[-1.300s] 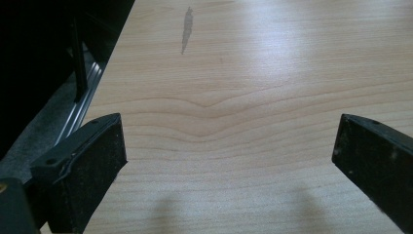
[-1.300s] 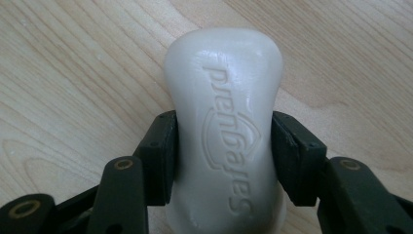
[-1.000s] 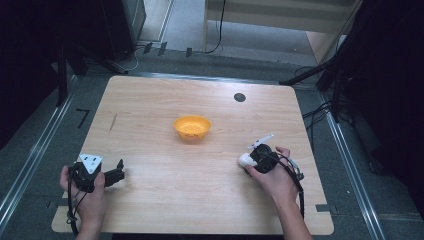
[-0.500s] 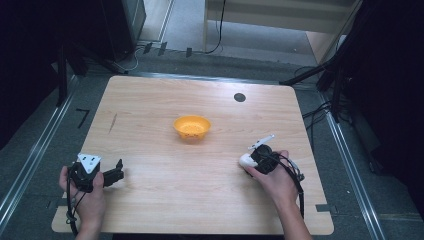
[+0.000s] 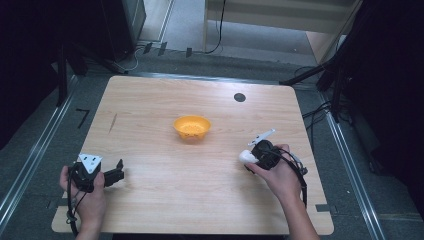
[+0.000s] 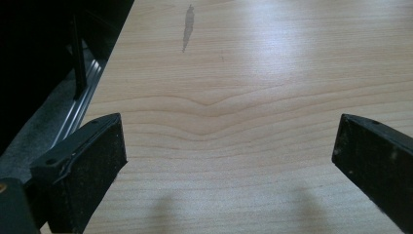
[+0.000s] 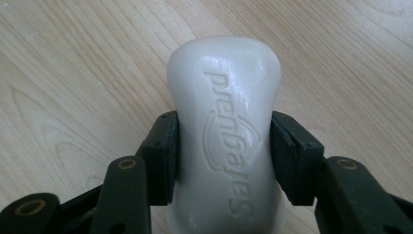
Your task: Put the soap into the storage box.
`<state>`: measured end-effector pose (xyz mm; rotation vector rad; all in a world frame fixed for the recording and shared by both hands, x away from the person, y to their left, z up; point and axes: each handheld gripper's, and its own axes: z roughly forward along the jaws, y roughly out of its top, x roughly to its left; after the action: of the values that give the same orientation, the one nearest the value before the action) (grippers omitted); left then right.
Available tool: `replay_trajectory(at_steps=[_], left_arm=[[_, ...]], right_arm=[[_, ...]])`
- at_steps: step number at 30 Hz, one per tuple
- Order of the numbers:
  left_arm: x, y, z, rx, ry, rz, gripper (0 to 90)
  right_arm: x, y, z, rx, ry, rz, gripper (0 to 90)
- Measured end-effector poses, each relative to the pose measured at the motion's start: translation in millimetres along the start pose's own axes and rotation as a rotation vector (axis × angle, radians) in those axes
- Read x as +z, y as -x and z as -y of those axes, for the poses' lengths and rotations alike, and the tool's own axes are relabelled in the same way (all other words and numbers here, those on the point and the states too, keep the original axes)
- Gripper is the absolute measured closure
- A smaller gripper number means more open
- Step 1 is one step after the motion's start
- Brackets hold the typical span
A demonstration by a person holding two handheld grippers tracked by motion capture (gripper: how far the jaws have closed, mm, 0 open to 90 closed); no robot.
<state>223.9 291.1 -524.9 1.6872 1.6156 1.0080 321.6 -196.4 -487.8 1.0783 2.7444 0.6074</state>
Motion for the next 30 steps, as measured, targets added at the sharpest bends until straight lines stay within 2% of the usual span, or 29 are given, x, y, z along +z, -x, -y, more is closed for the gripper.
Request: replay_trajectory(at_steps=[11,16,19,21,25,30], left_arm=[[0.8,-0.9,-0.5,-0.008,-0.012,0.006,0.0],[0.9,-0.9,-0.5,-0.011,-0.013,0.005,0.0],[1.1,-1.1,-0.5,-0.013,-0.014,0.003,0.0],[1.3,-1.7,-0.7,-0.018,-0.017,0.003,0.0],[1.6,-1.9,-0.7,-0.019,-0.018,0.004,0.0],[1.7,-2.2,-0.7,-0.022,-0.018,0.008,0.0]], right_arm=[[-5.1,0.5,-18.1,-0.056,0.005,-0.014,50.6],[-8.3,2.2,-33.9,-0.099,0.015,-0.034,50.7],[-9.6,2.8,-39.8,-0.114,0.013,-0.028,50.6],[-12.5,4.6,-48.2,-0.130,0.028,-0.050,50.7],[-16.4,4.8,-56.7,-0.162,0.025,-0.044,50.7],[-22.5,5.4,-72.9,-0.200,0.043,-0.063,50.7]])
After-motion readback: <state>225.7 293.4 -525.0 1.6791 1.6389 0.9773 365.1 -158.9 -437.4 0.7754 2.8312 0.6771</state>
